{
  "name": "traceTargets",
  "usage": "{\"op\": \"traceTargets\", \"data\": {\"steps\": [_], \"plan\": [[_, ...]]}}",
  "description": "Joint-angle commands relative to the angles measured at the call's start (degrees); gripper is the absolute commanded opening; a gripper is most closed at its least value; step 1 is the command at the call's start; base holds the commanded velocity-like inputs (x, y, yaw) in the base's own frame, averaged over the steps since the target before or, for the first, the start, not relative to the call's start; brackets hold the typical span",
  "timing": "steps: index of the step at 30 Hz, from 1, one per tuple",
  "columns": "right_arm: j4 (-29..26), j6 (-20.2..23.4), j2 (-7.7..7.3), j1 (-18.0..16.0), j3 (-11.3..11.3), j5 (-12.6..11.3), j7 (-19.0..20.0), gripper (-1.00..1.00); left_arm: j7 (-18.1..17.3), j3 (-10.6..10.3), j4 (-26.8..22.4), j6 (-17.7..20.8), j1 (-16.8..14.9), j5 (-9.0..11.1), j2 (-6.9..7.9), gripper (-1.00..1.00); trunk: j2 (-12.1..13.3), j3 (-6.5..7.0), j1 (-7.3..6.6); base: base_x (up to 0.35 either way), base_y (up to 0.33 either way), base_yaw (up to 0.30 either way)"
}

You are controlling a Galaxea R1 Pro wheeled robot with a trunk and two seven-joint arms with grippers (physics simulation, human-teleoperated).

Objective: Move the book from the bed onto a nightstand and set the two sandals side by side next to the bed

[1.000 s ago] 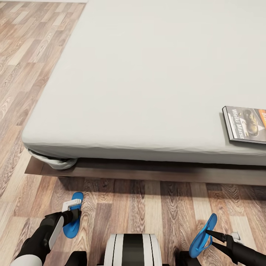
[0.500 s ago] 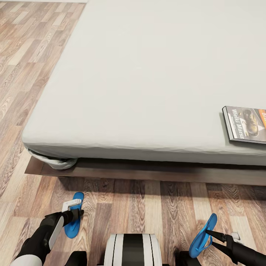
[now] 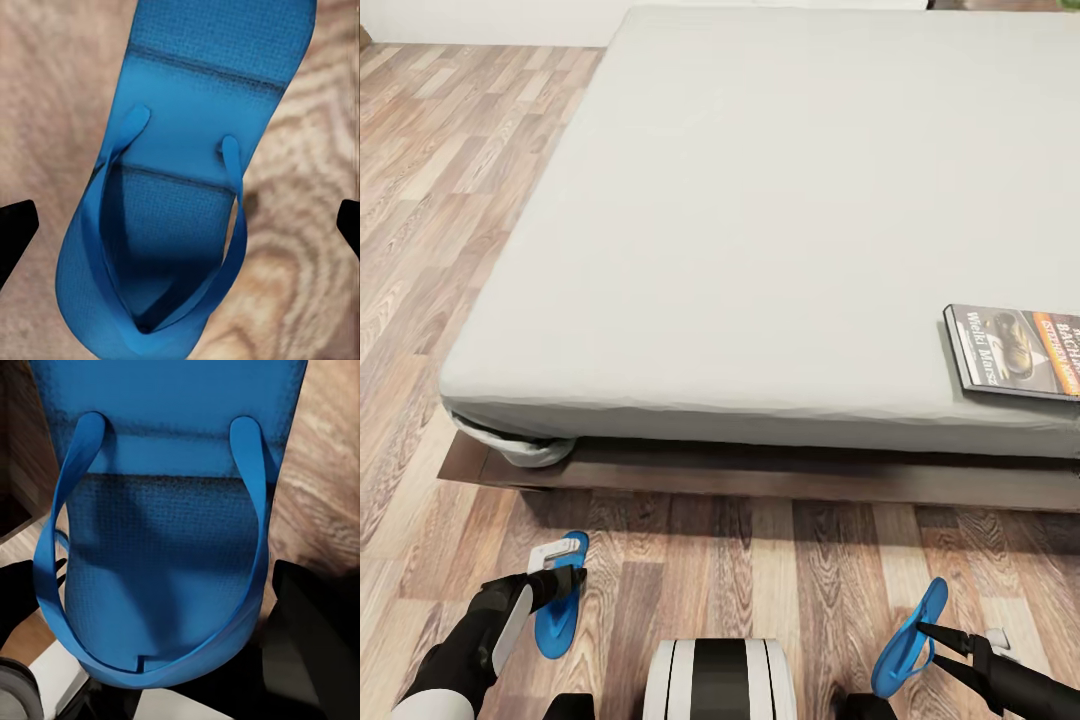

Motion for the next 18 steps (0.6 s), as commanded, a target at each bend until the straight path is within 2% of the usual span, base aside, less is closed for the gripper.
{"op": "traceTargets", "data": {"steps": [1,11,15,18], "plan": [[0.1,0.3,-0.06,0.0,0.2,-0.4,0.0,-1.00,0.0,0.1,-0.1,0.4,0.0,0.6,-0.01,1.00,0.0,0.20,-0.03,0.000,0.000,0.000],[0.1,0.3,-0.09,-0.1,0.2,-0.4,0.0,-1.00,-0.2,0.1,-0.1,0.4,0.0,0.6,-0.01,1.00,0.1,2.41,-0.29,0.000,0.000,0.000],[1.1,-1.3,0.30,1.0,-0.8,-1.4,-1.4,-1.00,0.1,-0.2,-0.2,0.4,1.1,0.5,-0.96,1.00,0.1,2.40,-0.29,0.000,0.000,0.000],[1.1,-2.2,0.42,0.0,-0.8,-1.2,-2.3,-1.00,0.1,0.0,-0.2,0.3,1.5,0.5,-1.53,1.00,0.1,2.40,-0.29,0.000,0.000,0.000]]}}
